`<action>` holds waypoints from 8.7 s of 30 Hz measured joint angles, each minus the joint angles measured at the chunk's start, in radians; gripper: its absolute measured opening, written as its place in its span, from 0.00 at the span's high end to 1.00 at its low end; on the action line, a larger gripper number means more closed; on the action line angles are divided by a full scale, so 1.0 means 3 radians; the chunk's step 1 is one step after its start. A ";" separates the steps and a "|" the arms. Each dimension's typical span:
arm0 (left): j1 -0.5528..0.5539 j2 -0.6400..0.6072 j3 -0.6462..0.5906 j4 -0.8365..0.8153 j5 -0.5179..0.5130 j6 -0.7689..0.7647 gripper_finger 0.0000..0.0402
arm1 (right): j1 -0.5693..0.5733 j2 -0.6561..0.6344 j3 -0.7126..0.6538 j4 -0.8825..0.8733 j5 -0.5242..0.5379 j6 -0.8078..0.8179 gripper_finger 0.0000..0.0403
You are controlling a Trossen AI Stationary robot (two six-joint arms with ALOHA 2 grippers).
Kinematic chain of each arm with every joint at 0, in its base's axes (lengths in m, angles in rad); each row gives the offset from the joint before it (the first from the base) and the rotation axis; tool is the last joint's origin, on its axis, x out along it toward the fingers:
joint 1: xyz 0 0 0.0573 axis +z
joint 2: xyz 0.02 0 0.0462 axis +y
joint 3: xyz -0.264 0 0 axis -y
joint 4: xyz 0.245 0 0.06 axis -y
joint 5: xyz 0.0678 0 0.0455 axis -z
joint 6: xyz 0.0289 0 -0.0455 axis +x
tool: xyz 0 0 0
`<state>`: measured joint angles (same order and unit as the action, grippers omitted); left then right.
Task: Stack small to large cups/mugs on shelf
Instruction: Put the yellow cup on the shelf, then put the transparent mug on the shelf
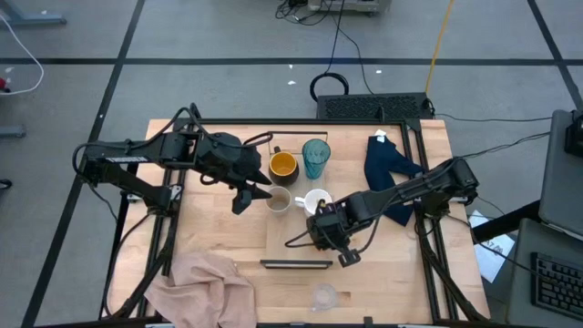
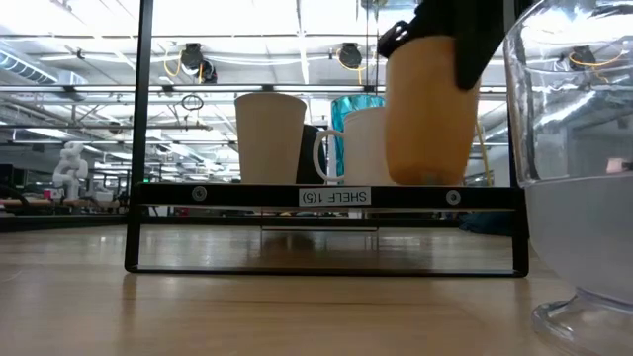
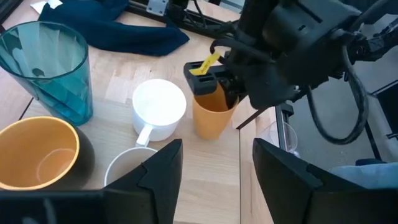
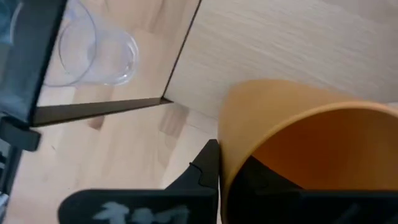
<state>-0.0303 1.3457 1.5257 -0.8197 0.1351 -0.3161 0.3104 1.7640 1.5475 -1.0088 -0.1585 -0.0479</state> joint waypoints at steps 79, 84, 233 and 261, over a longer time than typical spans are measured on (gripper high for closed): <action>-0.0106 0.0000 -0.0001 -0.0171 0.0083 -0.0039 0.51 | 0.0149 0.0227 0.0216 0.0214 0.0201 -0.0751 0.70; -0.0106 0.0000 -0.0001 -0.0171 0.0082 -0.0023 0.51 | 0.0149 0.0205 0.0216 0.0213 0.0204 -0.0734 0.68; -0.0172 0.0048 0.0000 0.0499 0.0334 -0.0018 0.51 | 0.1575 -0.0179 -0.0609 0.1217 0.1008 0.6980 0.68; -0.0172 0.0048 -0.0003 0.0377 0.0334 0.0069 0.51 | 0.1612 -0.0175 -0.0997 0.1824 0.1242 0.7562 0.68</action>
<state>-0.0818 1.3602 1.5249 -0.7067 0.2352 -0.2952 0.7940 1.7115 1.2482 -0.4616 0.2142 2.2207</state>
